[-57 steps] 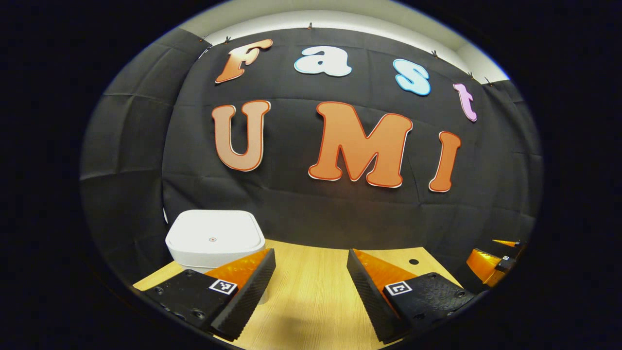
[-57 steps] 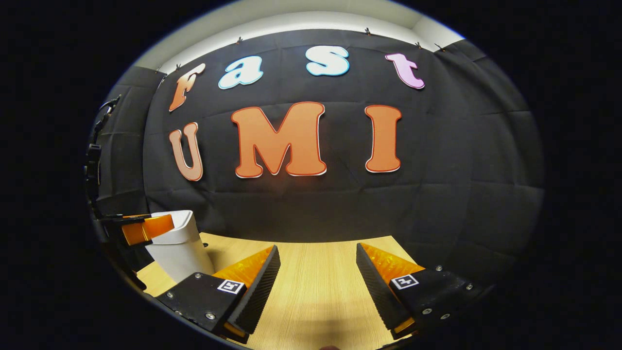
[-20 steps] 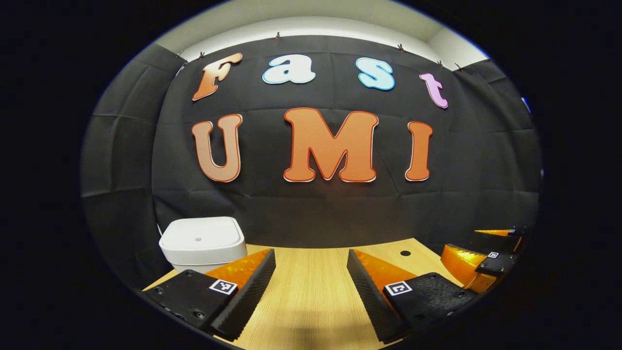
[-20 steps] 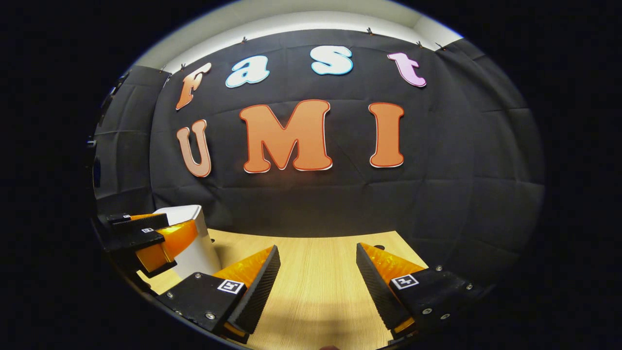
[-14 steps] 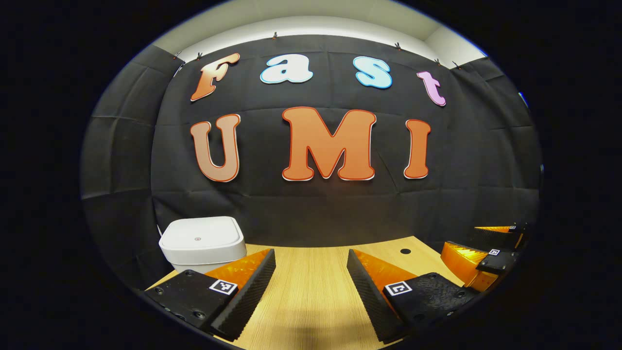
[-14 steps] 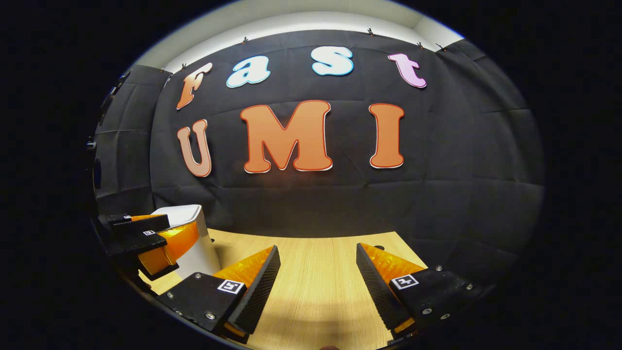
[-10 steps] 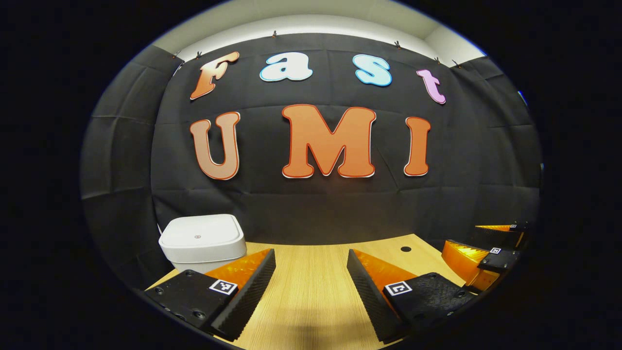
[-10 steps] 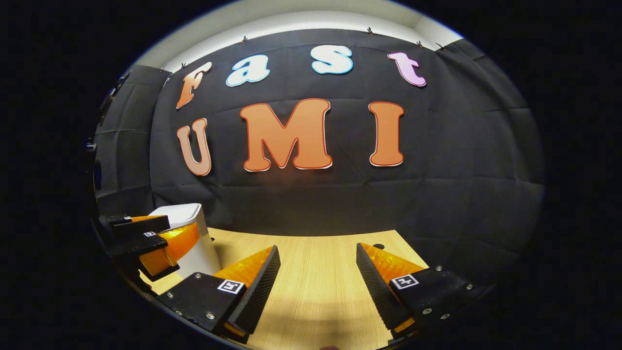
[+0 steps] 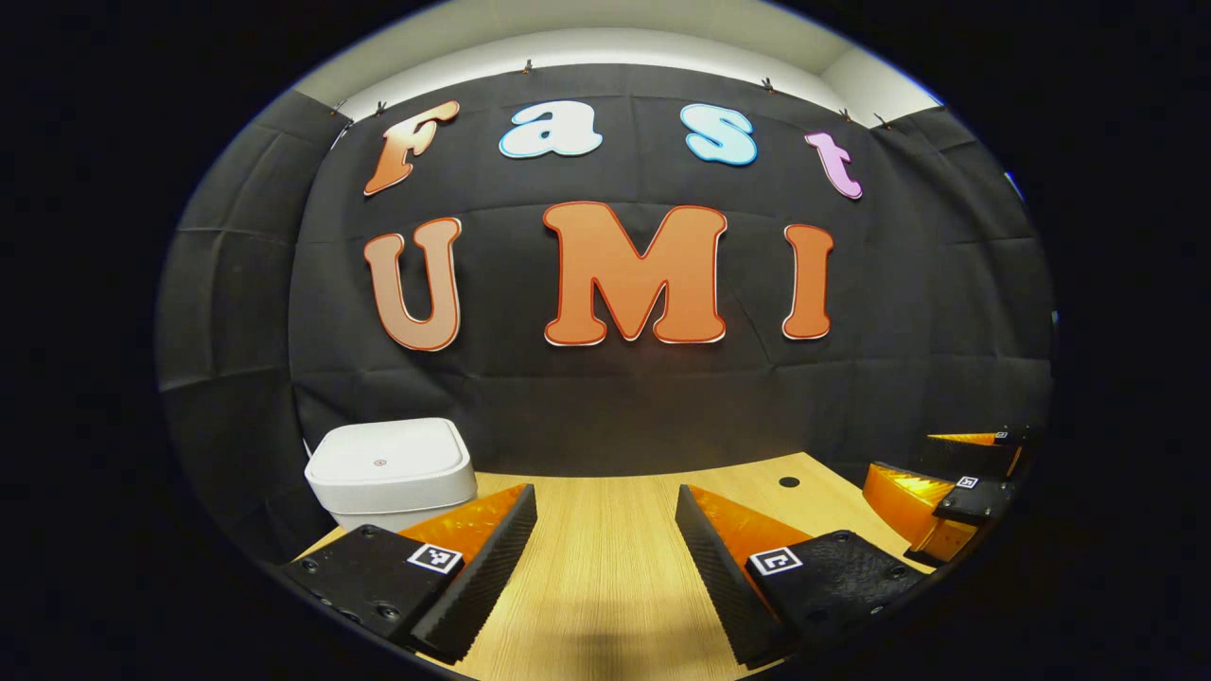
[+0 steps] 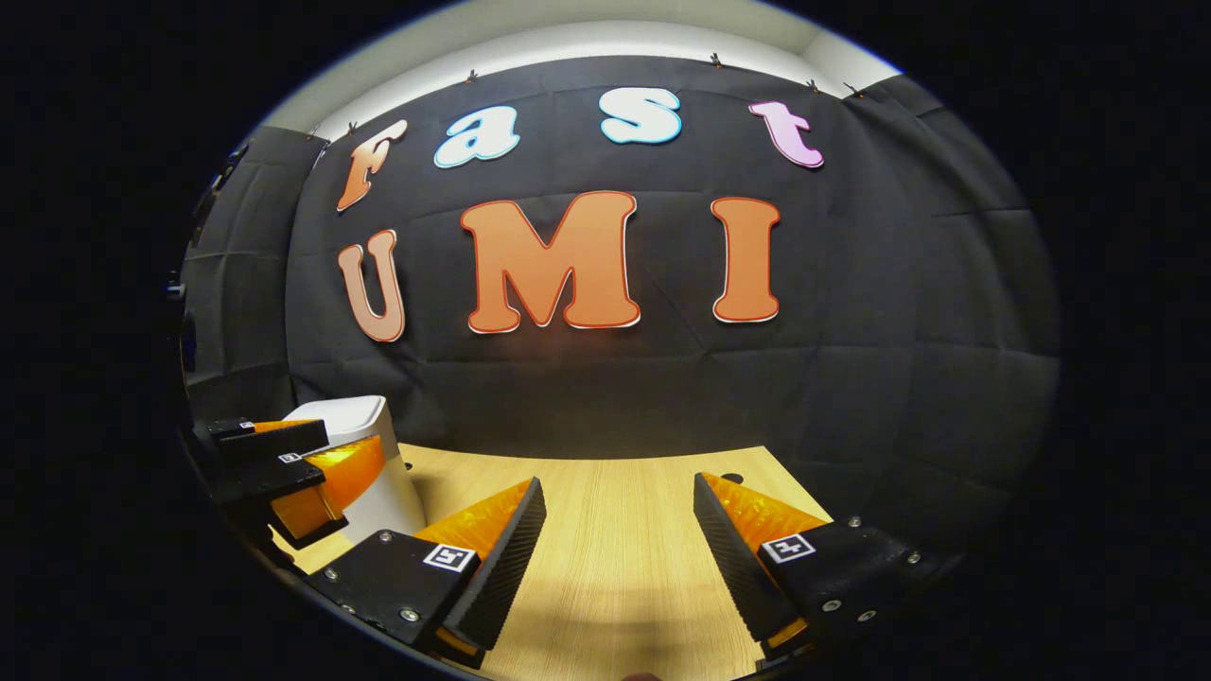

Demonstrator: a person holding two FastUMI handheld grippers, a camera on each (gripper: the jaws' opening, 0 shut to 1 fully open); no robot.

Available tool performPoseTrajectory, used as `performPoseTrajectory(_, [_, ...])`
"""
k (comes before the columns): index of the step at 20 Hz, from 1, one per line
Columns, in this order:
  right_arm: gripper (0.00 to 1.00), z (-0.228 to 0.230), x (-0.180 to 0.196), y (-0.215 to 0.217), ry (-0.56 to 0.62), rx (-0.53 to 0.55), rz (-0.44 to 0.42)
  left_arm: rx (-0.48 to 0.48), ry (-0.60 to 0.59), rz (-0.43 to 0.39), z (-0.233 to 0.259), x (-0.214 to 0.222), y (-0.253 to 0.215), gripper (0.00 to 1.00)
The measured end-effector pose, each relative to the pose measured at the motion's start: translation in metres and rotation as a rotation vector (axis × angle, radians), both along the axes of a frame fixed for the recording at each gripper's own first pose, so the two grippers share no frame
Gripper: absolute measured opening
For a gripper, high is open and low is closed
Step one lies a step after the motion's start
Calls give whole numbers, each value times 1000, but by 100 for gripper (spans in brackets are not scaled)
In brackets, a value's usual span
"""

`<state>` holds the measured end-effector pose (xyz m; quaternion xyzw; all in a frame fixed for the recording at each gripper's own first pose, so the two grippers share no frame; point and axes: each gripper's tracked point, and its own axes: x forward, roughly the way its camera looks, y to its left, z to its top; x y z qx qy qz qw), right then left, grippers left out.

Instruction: Press the lid of the desktop garbage bin to open it, pick up the crumpled paper on the desktop and throw it into the bin, then pick up the pop can on the desktop and drop it into the bin, and finally close the garbage bin lid.

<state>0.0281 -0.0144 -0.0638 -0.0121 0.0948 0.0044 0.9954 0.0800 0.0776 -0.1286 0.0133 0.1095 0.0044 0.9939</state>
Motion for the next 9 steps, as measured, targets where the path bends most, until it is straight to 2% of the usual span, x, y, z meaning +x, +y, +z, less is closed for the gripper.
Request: performPoseTrajectory(9, [94, -2, 1, 3, 6, -14, -8, 4, -6, -12, -3, 4, 3, 94])
